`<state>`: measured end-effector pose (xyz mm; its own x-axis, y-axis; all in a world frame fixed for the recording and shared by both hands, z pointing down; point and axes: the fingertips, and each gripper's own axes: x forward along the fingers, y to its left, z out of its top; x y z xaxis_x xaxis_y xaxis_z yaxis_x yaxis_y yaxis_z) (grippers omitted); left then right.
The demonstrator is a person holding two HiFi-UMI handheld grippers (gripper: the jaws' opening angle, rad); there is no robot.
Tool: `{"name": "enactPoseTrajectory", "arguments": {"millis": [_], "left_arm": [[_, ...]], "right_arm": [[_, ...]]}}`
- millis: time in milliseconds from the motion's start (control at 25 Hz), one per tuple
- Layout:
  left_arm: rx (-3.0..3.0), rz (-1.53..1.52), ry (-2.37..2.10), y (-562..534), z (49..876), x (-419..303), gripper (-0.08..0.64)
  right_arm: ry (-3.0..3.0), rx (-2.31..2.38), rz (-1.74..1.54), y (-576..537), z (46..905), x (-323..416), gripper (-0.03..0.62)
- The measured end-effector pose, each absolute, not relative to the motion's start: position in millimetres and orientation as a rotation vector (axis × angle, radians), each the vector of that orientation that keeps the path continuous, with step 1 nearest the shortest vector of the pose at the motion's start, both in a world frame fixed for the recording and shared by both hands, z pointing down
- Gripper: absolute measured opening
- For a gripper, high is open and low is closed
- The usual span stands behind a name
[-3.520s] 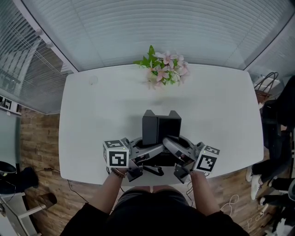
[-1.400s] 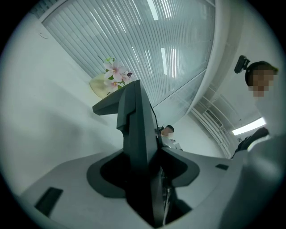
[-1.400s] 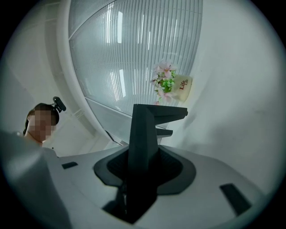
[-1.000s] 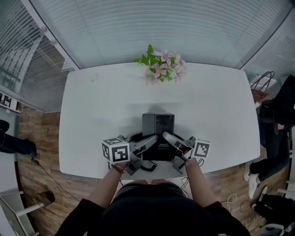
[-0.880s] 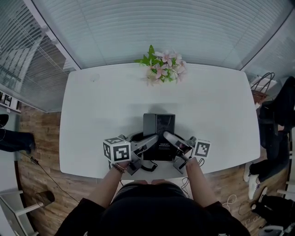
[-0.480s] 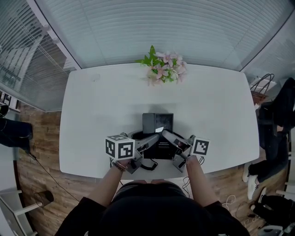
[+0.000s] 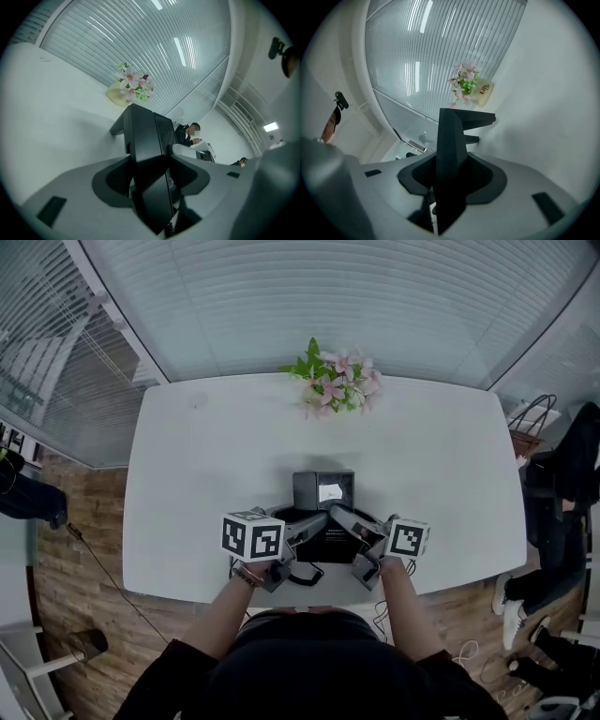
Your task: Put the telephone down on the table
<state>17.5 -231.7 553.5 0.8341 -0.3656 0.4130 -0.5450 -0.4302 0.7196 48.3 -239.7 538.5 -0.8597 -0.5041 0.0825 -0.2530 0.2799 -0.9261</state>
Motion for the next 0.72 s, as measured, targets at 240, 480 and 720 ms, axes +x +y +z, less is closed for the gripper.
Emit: {"name": "enactPoseTrajectory", "arguments": {"millis": [240,480,720], "left_arm": [[2.071,0.257,-0.674,-233.3,553.9,17.4,0.25],[2.072,0.258,-0.672,-234.0,554.2,18.8,0.25],[2.086,0.265,-0.673,-234.4,554.1,16.5,0.236]], "right_arm": [[2.446,-0.83,-1.553,-243.6,551.5,54.4,0.172],[2.436,-0.827,-1.556,-244.8,550.9,55.8,0.173],[2.471,-0.912,-1.556,-245.5,552.2,53.6,0.204]]}}
